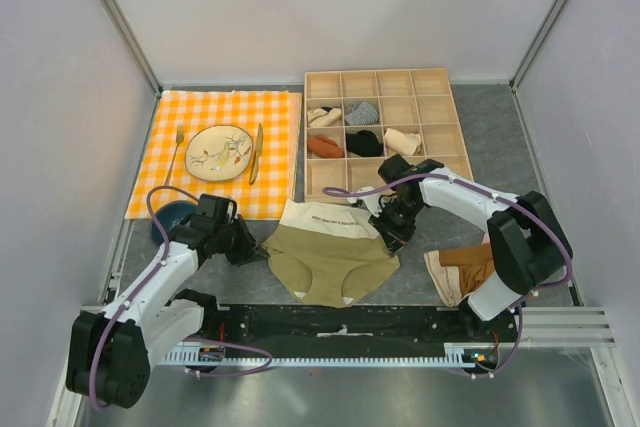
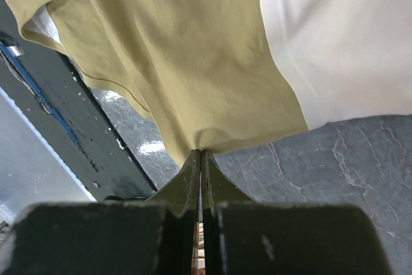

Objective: Roll the underwear
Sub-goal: Fold the underwear at the corner of the board.

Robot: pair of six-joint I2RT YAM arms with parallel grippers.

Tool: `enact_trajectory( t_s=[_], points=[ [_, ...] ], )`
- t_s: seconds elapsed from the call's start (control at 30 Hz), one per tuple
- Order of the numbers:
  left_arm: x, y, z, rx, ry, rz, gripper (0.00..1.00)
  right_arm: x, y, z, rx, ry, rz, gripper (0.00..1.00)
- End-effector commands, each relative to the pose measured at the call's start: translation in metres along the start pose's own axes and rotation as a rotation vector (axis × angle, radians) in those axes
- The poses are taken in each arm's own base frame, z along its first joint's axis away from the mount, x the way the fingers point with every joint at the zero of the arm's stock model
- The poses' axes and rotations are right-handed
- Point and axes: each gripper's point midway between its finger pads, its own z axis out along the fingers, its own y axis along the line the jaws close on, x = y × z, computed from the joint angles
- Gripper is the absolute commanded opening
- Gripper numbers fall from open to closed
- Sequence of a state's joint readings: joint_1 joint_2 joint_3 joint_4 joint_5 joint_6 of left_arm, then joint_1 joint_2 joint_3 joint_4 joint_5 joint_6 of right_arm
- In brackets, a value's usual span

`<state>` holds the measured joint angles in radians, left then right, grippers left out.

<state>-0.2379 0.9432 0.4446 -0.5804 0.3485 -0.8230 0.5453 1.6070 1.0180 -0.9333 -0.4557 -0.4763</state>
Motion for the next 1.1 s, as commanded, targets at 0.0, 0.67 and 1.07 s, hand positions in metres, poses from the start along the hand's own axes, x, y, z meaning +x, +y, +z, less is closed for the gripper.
enact_trajectory(
  t_s=[0.0, 0.67, 1.07],
  points=[
    [0.004, -0.007, -0.004, 0.018, 0.021, -0.033, 0.02, -0.005, 0.008, -0.002, -0.026, 0.020, 0.003, 0.03],
    [-0.027, -0.016, -0.018, -0.056, -0.047, 0.091, 0.39, -0.055, 0.008, -0.050, 0.035, -0.150, -0.297, 0.43],
    [-0.058, -0.067, -0.017, 0.085, -0.050, 0.304, 0.43, -0.098, -0.033, -0.014, 0.120, -0.241, -0.414, 0.20]
  ],
)
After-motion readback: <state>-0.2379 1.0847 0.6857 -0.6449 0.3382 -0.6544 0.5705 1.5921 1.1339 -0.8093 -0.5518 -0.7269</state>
